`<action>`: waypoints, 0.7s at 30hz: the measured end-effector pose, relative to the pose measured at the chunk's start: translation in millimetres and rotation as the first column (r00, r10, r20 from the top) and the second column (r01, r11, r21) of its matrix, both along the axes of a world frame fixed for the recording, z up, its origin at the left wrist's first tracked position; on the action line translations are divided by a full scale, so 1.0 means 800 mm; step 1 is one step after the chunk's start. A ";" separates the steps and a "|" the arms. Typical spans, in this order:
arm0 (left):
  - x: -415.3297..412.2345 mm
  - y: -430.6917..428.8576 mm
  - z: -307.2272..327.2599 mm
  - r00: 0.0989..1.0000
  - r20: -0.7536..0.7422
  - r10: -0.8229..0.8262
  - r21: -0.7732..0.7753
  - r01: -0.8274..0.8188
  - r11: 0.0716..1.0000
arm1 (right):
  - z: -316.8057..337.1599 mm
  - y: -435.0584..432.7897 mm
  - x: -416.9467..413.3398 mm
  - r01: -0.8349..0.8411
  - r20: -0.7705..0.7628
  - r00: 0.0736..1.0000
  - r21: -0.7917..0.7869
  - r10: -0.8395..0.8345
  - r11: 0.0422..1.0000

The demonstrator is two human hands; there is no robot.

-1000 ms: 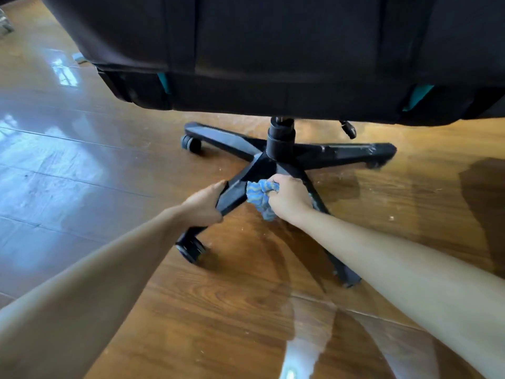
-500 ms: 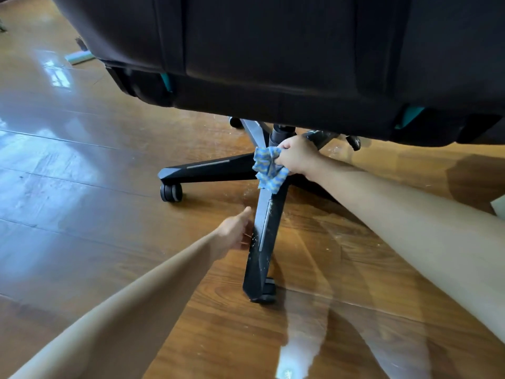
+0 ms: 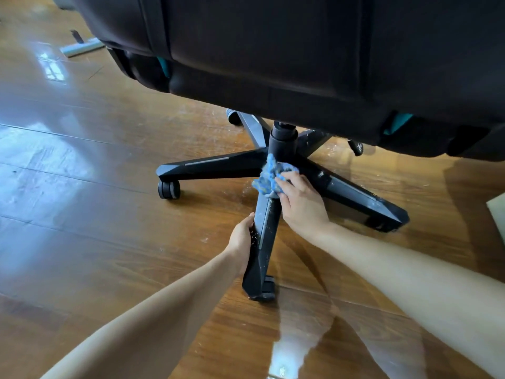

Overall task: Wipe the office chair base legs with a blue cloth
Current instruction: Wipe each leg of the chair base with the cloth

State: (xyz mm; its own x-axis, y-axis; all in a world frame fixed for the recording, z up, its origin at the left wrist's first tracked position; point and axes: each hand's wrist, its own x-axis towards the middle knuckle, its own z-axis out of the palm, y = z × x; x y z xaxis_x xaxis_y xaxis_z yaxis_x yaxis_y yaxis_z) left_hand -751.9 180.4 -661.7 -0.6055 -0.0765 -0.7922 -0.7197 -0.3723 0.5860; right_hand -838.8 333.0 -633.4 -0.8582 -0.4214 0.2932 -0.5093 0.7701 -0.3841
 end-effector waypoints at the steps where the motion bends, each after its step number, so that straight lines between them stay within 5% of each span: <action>1: -0.001 0.000 0.000 1.000 -0.011 0.005 0.016 -0.005 1.000 | -0.003 0.003 0.011 -0.015 -0.010 1.000 -0.019 0.015 1.000; 5: -0.003 -0.001 -0.003 0.999 -0.044 0.000 0.022 0.001 1.000 | -0.010 0.015 0.043 -0.080 0.014 0.997 -0.016 0.080 0.997; 13: -0.002 0.001 -0.003 0.998 -0.065 0.020 0.028 -0.018 0.999 | 0.017 -0.043 -0.041 0.209 0.148 0.971 -0.131 -0.189 0.969; 21: -0.017 0.017 -0.012 0.987 -0.117 0.108 0.085 -0.098 0.992 | -0.001 0.004 0.044 -0.030 0.099 0.995 -0.041 0.034 0.999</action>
State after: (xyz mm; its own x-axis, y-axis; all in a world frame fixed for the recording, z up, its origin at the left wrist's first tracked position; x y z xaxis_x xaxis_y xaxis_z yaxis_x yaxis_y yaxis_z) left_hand -765.4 194.1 -671.6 -0.6892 -0.0837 -0.7198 -0.6009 -0.4892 0.6322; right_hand -803.8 336.6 -634.6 -0.8703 -0.4385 0.2243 -0.4911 0.7374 -0.4638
